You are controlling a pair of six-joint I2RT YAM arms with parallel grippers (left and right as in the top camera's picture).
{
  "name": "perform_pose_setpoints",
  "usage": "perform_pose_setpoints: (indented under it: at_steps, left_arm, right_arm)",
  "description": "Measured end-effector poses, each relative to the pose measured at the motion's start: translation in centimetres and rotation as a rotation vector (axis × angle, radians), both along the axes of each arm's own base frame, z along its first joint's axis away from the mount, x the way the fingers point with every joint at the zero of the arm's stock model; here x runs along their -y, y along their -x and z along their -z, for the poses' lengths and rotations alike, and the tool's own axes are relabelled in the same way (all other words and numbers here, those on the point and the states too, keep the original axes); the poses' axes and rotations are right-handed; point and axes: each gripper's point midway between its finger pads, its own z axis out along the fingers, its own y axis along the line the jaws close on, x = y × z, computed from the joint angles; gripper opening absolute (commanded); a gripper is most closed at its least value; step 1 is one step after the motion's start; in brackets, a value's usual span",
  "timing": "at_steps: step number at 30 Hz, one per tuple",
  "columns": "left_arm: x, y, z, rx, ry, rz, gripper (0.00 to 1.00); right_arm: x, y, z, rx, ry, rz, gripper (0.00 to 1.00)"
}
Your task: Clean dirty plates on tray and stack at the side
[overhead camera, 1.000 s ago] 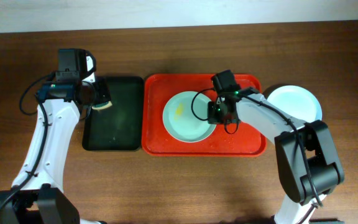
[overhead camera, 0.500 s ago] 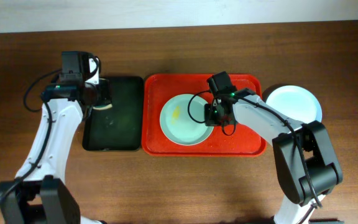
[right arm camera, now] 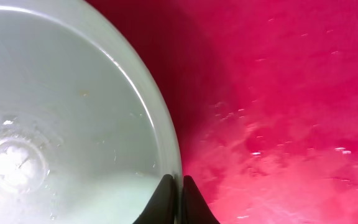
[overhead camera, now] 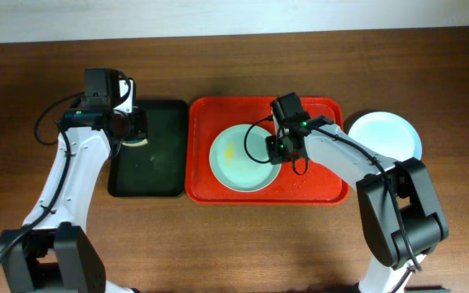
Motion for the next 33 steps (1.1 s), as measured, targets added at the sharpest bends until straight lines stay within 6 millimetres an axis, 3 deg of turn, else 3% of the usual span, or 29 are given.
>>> perform_pose_setpoints:
  at_steps: [2, 3, 4, 5, 7, 11, 13, 16, 20, 21, 22, 23, 24, 26, 28, 33]
  left_arm:
    - [0.0, 0.0, 0.0, 0.000, 0.000, 0.000, 0.00]
    - [0.0, 0.0, 0.0, 0.000, 0.000, 0.000, 0.00]
    - [0.0, 0.0, 0.0, 0.000, 0.000, 0.000, 0.00]
    - [0.0, 0.0, 0.0, 0.000, 0.000, 0.000, 0.00]
    - [0.0, 0.0, 0.0, 0.000, 0.000, 0.000, 0.00]
    - [0.0, 0.0, 0.0, 0.000, 0.000, 0.000, 0.00]
    - [0.0, 0.0, 0.0, 0.000, 0.000, 0.000, 0.00]
    - [0.0, 0.0, 0.0, 0.000, 0.000, 0.000, 0.00]
    - [0.0, 0.0, 0.0, 0.000, 0.000, 0.001, 0.00]
    - [0.0, 0.0, 0.0, 0.000, 0.000, 0.001, 0.00]
    - [0.0, 0.0, 0.0, 0.000, 0.000, 0.001, 0.00]
    - [0.0, 0.0, 0.0, 0.000, 0.000, 0.001, 0.00]
    - [0.0, 0.0, 0.0, 0.000, 0.000, 0.001, 0.00]
    - [0.0, 0.0, 0.0, 0.000, 0.000, 0.001, 0.00]
    - [0.0, 0.0, 0.0, 0.000, 0.000, 0.001, 0.00]
    - [0.0, 0.0, 0.0, 0.000, 0.001, 0.001, 0.00]
  right_arm:
    - [0.2, -0.2, -0.2, 0.010, 0.017, -0.011, 0.09]
    - [0.1, -0.5, -0.5, 0.017, 0.017, -0.020, 0.20]
    - [0.0, -0.7, -0.8, 0.020, 0.016, -0.026, 0.57]
    - [-0.2, -1.2, -1.4, 0.030, 0.014, -0.033, 0.63]
    - [-0.5, -1.7, -2.8, 0.030, 0.014, -0.032, 0.63]
    - [-0.2, -1.1, -5.8, -0.035, 0.038, -0.030, 0.77]
    - [0.1, -0.4, -6.3, -0.074, 0.044, 0.002, 0.82]
    - [1.1, 0.5, -5.7, -0.131, 0.030, 0.120, 0.98]
    - [2.5, 0.2, -4.3, -0.147, -0.022, 0.220, 0.99]
    - [2.8, 0.4, -4.0, -0.158, -0.030, 0.238, 0.92]
    - [3.1, 0.6, -3.6, -0.169, -0.035, 0.254, 0.53]
    - [3.2, 0.7, -3.3, -0.171, -0.039, 0.259, 0.33]
    - [3.1, 0.8, -3.1, -0.174, -0.044, 0.261, 0.24]
    - [2.9, 0.7, -2.7, -0.169, -0.058, 0.266, 0.21]
    - [3.0, 1.1, -2.0, -0.175, -0.060, 0.277, 0.31]
    - [2.4, 1.6, -0.3, -0.168, -0.079, 0.264, 0.33]
